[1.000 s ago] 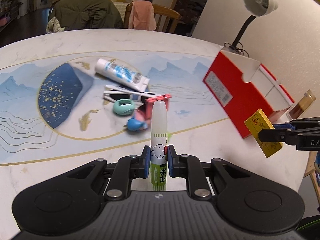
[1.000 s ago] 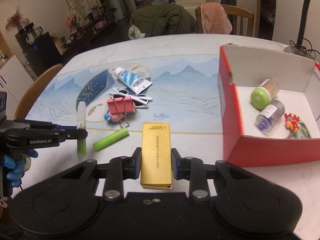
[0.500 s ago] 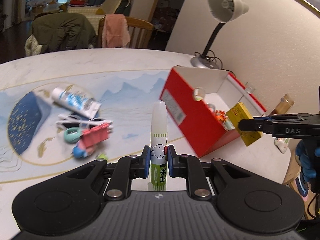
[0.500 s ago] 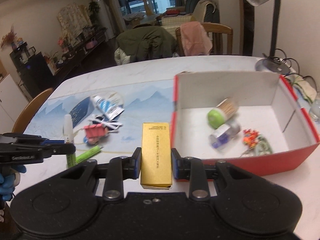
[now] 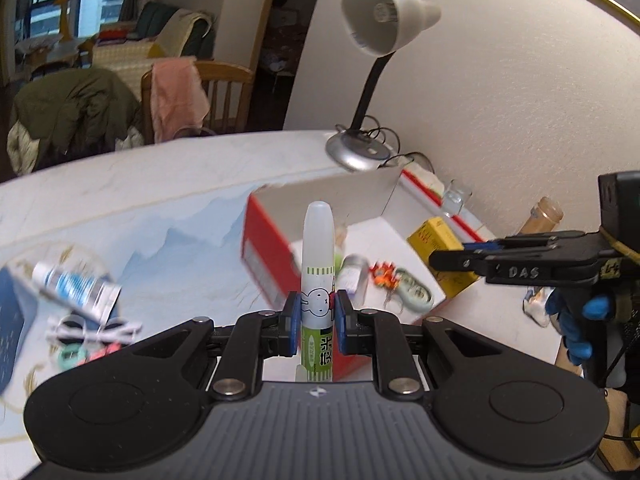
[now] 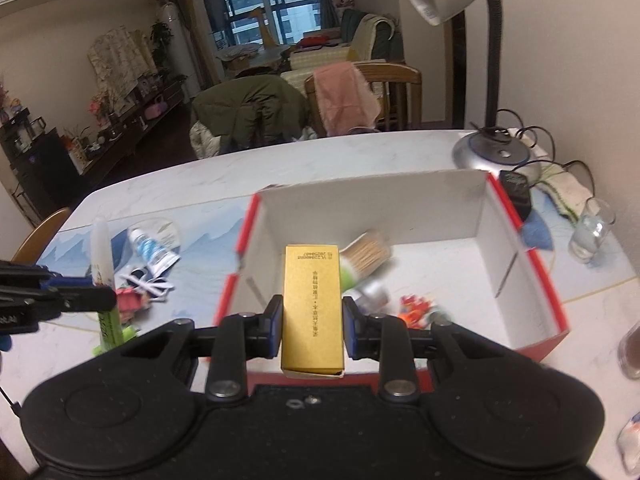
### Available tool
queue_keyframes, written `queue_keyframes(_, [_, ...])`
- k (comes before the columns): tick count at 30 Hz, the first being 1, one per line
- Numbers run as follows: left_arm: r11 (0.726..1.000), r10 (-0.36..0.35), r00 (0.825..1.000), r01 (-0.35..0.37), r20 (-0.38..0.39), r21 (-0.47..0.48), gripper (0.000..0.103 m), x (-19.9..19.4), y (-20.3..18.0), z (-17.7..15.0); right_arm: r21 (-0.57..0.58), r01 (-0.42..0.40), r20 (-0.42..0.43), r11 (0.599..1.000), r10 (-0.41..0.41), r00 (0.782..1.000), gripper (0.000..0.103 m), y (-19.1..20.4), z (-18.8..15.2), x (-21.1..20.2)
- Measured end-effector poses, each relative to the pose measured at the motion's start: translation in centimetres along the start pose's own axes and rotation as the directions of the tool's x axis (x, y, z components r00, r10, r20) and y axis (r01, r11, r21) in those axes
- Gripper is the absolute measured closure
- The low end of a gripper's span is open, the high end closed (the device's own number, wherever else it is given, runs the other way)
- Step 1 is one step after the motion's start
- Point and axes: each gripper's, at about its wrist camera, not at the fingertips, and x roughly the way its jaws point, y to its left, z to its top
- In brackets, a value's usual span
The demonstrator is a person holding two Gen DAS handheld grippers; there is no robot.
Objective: Organize rigid objects
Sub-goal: 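Carry glue stick and yellow box into the shoebox and open both tools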
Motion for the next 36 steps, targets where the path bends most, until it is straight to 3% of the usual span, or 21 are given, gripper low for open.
queue_keyframes(8, [0.999,-0.016,1.0,0.016,0.003,0.045,0.087,3.1,-3.6,3.7,-0.003,0.036,0.003,0.999,-0.036,0.999,0.075,-3.3,0.8,0.7])
queue_keyframes(16, [0.993,-0.008,0.999,0.013,-0.051,0.114,0.087,7.7,-6.7,5.5,-0.003,0.062,-0.016,0.998,-0.062,0.998,0.075,-6.5,1.5,2.5])
queue_keyframes(27, [0.989,-0.005,0.987,0.028,-0.161,0.144,0.087,14.4,-10.0,5.3,-0.026,0.052,-0.088,0.998,-0.054,0.995,0.075,-9.2,1.1,5.6])
queue_keyframes(36, [0.992,0.019,0.965,0.013,-0.262,0.122,0.087,19.3,-9.8,4.3,-0.071,0.027,-0.161,0.997,-0.038,0.986,0.075,-9.4,-0.3,7.3])
